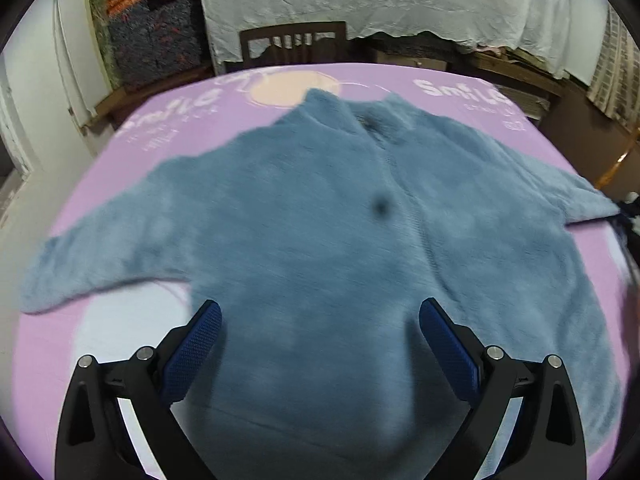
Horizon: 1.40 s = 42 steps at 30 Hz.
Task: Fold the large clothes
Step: 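Move the right gripper to the jacket sleeve cuff and grasp it, then carry the sleeve with the right gripper across the jacket front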
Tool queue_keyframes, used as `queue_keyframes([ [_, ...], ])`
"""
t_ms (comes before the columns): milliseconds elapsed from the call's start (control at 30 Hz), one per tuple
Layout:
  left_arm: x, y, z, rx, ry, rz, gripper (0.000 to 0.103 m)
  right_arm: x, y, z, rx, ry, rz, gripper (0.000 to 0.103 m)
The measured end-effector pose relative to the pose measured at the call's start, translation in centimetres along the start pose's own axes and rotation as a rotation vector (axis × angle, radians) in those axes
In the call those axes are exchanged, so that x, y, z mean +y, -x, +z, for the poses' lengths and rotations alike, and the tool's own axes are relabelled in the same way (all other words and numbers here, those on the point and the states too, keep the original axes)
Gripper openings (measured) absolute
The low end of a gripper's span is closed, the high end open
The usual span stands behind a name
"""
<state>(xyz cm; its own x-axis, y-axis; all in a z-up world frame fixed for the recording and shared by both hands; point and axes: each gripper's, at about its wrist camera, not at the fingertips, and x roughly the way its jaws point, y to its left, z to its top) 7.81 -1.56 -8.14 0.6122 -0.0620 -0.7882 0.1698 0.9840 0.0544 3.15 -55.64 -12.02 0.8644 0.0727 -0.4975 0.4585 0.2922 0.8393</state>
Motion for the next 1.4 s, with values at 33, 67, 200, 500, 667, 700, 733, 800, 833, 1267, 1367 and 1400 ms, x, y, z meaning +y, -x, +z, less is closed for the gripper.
queue_keyframes([
  [33, 0.6, -0.2, 0.2, 0.007, -0.003, 0.014, 0.100, 0.9, 0.3, -0.1, -0.014, 0.046, -0.006, 0.007],
  [67, 1.2, -0.6, 0.2, 0.008, 0.000, 0.029, 0.100, 1.7, 0.6, -0.4, -0.025, 0.084, -0.010, 0.007],
  [200, 2.6, -2.8, -0.3, 0.058, 0.036, 0.002, 0.100, 5.6, 1.7, -2.0, -0.071, 0.275, -0.040, 0.007],
  [500, 3.8, -3.0, -0.1, 0.063, 0.118, -0.061, 0.100, 15.1, 0.1, -10.9, -0.028, 0.693, -0.078, 0.007],
  [667, 3.9, -2.9, -0.2, 0.060, 0.125, -0.071, 0.100, 19.9, -2.2, -17.3, 0.060, 0.855, -0.056, 0.008],
  [700, 3.9, -2.9, -0.2, 0.061, 0.121, -0.068, 0.100, 20.4, -2.6, -18.5, 0.078, 0.881, -0.055, 0.008],
  [733, 3.9, -3.0, -0.2, 0.061, 0.120, -0.067, 0.100, 20.8, -3.1, -19.7, 0.098, 0.906, -0.055, 0.008],
  [800, 3.9, -3.0, -0.3, 0.063, 0.116, -0.064, 0.100, 21.5, -4.4, -22.5, 0.153, 0.965, -0.057, 0.008],
  [833, 3.8, -3.1, -0.2, 0.064, 0.113, -0.062, 0.100, 21.6, -5.3, -24.0, 0.198, 0.995, -0.060, 0.008],
  [1267, 3.8, -3.1, -0.2, 0.067, 0.106, -0.057, 0.100, 17.8, -6.2, -28.6, 0.508, 0.990, -0.040, 0.035],
  [1367, 3.7, -3.1, -0.2, 0.068, 0.105, -0.054, 0.100, 17.2, -3.8, -25.5, 0.485, 0.896, 0.018, 0.037],
  [1400, 3.7, -3.2, -0.2, 0.068, 0.103, -0.051, 0.100, 16.9, -3.4, -24.5, 0.472, 0.853, 0.027, 0.037],
])
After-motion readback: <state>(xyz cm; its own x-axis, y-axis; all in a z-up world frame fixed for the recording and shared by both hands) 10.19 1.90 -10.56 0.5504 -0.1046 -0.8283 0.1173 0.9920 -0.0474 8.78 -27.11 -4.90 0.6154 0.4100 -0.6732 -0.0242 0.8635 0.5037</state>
